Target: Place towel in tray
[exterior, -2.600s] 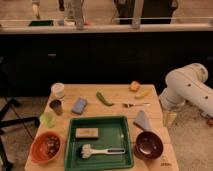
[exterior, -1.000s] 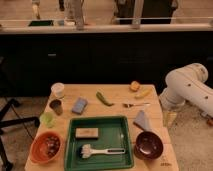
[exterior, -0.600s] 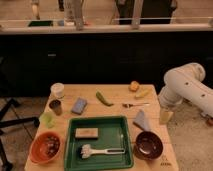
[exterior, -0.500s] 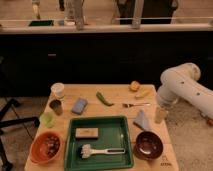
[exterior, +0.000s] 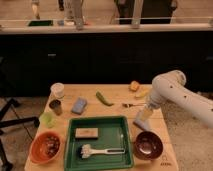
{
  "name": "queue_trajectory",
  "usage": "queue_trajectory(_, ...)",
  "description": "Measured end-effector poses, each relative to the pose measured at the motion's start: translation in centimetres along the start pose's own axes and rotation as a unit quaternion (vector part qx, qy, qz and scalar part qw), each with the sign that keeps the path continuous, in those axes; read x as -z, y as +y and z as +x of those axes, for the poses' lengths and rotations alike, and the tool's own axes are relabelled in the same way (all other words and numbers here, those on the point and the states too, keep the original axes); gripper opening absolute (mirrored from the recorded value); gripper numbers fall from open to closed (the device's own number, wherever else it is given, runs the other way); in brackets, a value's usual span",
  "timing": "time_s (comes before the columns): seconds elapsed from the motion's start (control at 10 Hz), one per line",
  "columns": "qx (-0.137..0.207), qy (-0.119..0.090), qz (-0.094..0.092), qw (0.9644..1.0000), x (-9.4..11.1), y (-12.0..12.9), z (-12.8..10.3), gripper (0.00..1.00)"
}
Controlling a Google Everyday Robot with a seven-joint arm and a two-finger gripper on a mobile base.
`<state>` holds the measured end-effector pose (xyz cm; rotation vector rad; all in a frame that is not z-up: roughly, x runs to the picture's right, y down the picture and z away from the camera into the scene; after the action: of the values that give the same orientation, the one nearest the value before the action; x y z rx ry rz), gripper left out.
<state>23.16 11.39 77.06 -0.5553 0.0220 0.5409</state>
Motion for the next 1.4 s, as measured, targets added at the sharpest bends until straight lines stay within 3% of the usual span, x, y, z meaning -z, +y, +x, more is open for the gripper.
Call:
queue_trajectory(0.3, 0.002, -0.001, 0.0, 1.0, 0.0, 0.1, -0.2, 0.8)
queue_trajectory(0.5, -0.001, -0.002, 0.012, 0.9999, -0.3, -0.3, 0.0, 0.8)
queue_trajectory(0.7, -0.023, -0.009, 0.025, 0.9994, -2.1, -0.8, 0.9, 0.8)
queue_trajectory(0.9, -0.037, -0.015, 0.024, 0.9989, -3.7, -1.2, 1.7, 0.8)
queue_trajectory(1.1, -0.032, -0.019, 0.004, 0.9993, -5.4, -1.1, 2.4, 0.8)
queue_trajectory(1.4, 0.032, -0.023, -0.053, 0.9978, -7.8, -0.4, 2.7, 0.8)
